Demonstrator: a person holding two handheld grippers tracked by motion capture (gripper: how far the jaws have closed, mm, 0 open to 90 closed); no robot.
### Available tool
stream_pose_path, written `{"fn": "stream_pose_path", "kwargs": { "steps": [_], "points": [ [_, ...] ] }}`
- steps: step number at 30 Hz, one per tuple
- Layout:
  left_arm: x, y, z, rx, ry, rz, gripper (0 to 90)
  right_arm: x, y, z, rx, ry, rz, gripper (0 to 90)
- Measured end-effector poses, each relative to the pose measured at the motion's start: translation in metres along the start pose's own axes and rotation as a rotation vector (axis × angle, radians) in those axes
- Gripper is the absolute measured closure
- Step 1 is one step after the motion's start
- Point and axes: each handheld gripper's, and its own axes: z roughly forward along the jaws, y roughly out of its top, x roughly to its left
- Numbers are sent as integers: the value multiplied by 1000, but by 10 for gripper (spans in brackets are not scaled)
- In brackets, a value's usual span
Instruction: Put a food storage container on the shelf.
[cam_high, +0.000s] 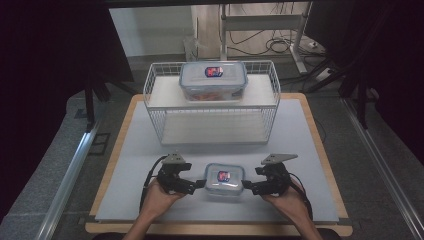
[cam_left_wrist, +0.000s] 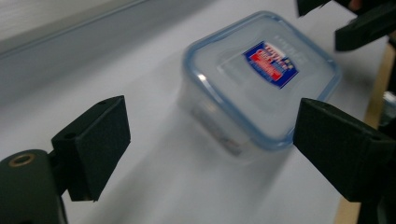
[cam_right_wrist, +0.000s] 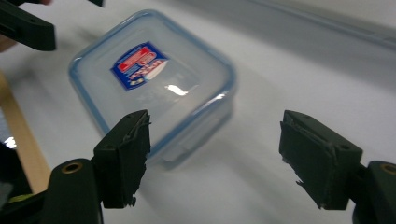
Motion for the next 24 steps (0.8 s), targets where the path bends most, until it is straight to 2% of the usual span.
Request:
{"fn": "stream_pose_path", "kwargs": {
  "steps": [4, 5, 6, 7, 8, 9, 10, 12, 13, 18, 20, 21, 22, 24],
  "points": [
    [2, 3, 13, 31, -25, -12, 88, 2, 1, 9, 25, 37, 13, 203],
    [3, 4, 21, 55, -37, -13, 87, 3, 1, 15, 38, 59, 22, 183],
    [3, 4, 21, 55, -37, -13, 84, 3, 1, 17, 36, 71, 31, 182],
    [4, 4, 27, 62, -79, -30, 83, 2, 2, 19, 37, 85, 42, 180],
    [4, 4, 27, 62, -79, -30, 85, 2, 3, 21, 41, 98, 53, 180],
    [5, 5, 31, 63, -112, -49, 89, 1, 3, 24, 43, 112, 67, 182],
    [5, 5, 31, 63, -112, -49, 101, 0, 3, 26, 47, 128, 85, 189],
    [5, 5, 35, 65, -147, -64, 114, 0, 3, 27, 48, 143, 99, 201],
    [4, 5, 36, 65, -163, -70, 141, -1, 4, 30, 57, 166, 119, 196],
    [0, 4, 29, 50, -135, -45, 206, -2, 1, 29, 70, 190, 129, 223],
    [-1, 2, 25, 39, -134, -50, 262, -1, -3, 26, 69, 207, 136, 277],
    [-1, -1, 21, 19, -134, -64, 293, -1, -3, 24, 66, 206, 129, 305],
    [-1, -1, 21, 19, -134, -64, 322, -1, -3, 24, 66, 206, 129, 305],
    [-2, -3, 16, 11, -135, -70, 347, 1, -4, 19, 57, 202, 116, 365]
  ]
}}
